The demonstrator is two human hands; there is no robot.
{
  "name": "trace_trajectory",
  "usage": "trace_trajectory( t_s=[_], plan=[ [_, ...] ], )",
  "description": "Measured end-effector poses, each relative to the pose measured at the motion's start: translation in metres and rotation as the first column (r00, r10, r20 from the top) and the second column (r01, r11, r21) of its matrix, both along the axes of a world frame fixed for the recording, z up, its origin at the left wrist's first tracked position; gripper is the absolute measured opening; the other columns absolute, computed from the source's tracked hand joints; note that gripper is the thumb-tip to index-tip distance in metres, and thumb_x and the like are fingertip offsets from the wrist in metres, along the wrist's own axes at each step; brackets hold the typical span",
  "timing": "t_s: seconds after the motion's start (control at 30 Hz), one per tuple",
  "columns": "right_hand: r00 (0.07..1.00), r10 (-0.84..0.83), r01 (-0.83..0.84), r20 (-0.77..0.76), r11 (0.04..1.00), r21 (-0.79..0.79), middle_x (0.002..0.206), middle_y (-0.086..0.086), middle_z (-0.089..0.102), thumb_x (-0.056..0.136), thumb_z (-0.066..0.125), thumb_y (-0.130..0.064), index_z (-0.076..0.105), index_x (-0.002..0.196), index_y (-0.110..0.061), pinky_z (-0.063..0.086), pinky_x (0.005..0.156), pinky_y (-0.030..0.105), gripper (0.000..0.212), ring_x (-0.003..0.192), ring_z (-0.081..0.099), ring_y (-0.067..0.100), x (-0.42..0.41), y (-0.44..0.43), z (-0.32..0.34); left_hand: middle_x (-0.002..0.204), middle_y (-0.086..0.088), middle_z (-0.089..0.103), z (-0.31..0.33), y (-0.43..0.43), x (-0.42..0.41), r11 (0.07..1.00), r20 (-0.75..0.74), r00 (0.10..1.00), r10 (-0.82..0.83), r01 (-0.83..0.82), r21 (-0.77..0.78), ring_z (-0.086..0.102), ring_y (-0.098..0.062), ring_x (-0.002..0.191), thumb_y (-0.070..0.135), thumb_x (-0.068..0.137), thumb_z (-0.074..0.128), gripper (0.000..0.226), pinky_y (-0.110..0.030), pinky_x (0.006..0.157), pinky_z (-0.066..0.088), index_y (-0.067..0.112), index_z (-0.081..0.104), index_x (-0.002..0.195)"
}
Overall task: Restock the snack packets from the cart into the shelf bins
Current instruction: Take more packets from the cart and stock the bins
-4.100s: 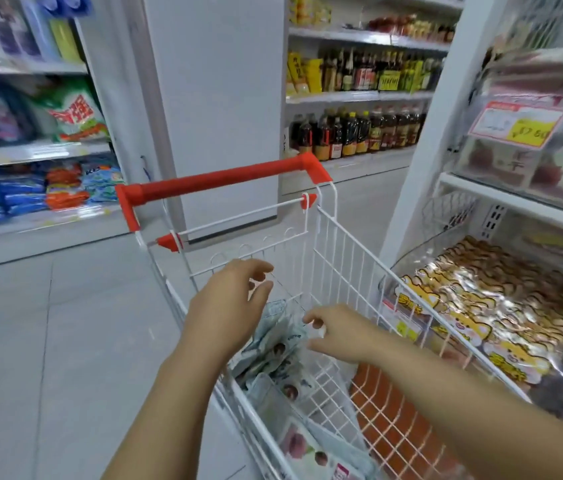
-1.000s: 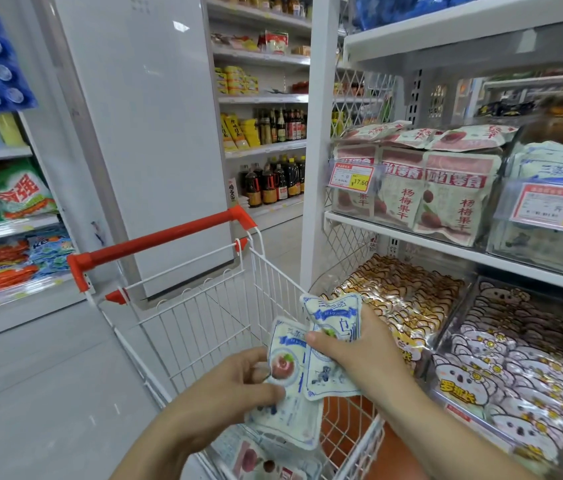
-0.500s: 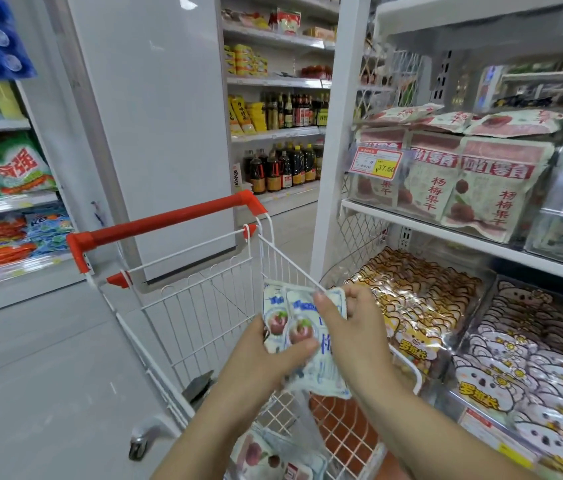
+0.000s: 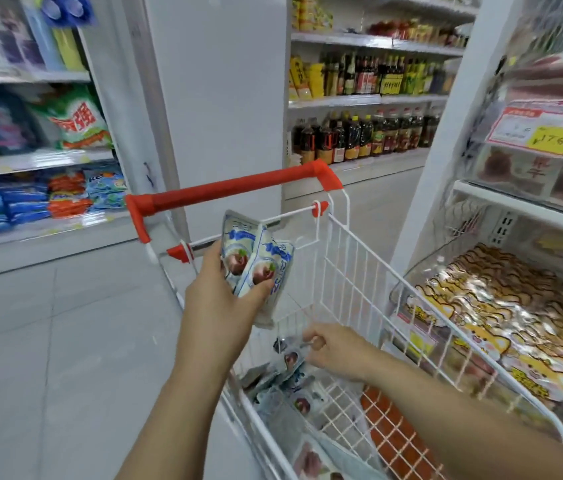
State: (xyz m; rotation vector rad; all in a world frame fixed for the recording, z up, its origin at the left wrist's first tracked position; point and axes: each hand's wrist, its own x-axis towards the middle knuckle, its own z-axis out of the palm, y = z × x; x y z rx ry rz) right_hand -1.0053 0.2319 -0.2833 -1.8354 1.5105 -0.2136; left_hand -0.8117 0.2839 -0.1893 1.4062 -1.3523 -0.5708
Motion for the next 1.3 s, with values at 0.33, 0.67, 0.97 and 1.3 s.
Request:
trace_trajectory(
  t_s=[0.33, 0.67, 0.97, 1.3],
  plan=[
    [0.962, -0.258, 0.261, -0.085, 0.965, 0.015, 0.125, 0.01, 0.069, 0.094, 0.067, -0.031, 0.072, 0.119, -0.006, 0.049, 0.082, 0.026, 0.036, 0.109, 0.066, 0.022, 0.019, -0.068, -0.076, 0.117, 0.026, 0.066, -0.004, -0.004, 0.005, 1.0, 0.002, 1.0, 0.009, -0.009, -0.026, 0.063, 0.013, 0.098, 0.023, 0.083, 0.08, 0.084, -0.015, 0.082, 0.055, 0.043, 0.032, 0.149],
    [0.995, -0.066, 0.077, -0.073, 0.982, 0.175, 0.069, 0.004, 0.062, 0.092, 0.061, 0.001, 0.069, 0.112, -0.009, 0.045, 0.047, 0.016, 0.023, 0.046, 0.059, 0.004, -0.014, -0.018, 0.019, 0.108, 0.035, 0.061, -0.006, -0.006, 0.003, 1.0, -0.009, 1.0, -0.024, 0.024, -0.01, 0.06, 0.019, 0.095, 0.026, 0.085, 0.079, 0.089, -0.002, 0.07, 0.047, 0.05, 0.024, 0.151],
    [0.991, -0.131, 0.118, -0.032, 0.958, -0.261, 0.075, -0.025, 0.069, 0.084, 0.068, -0.021, 0.075, 0.11, -0.034, 0.039, 0.056, 0.006, 0.031, 0.054, 0.057, -0.009, -0.086, 0.111, 0.153, 0.11, 0.025, 0.068, 0.012, 0.036, -0.049, 0.985, -0.208, 0.964, -0.168, 0.155, -0.078, 0.064, 0.013, 0.094, 0.024, 0.083, 0.08, 0.069, -0.021, 0.082, 0.051, 0.045, 0.042, 0.137],
    [0.916, -0.331, 0.045, -0.226, 0.646, -0.762, 0.108, -0.013, 0.075, 0.083, 0.074, -0.018, 0.075, 0.114, -0.033, 0.052, 0.081, 0.019, 0.034, 0.094, 0.067, -0.003, -0.172, 0.232, 0.248, 0.111, 0.009, 0.074, 0.131, 0.063, -0.157, 0.858, -0.328, 0.793, -0.514, 0.463, -0.225, 0.073, -0.012, 0.1, 0.033, 0.083, 0.082, 0.048, -0.034, 0.083, 0.057, 0.031, 0.058, 0.125]
  ],
)
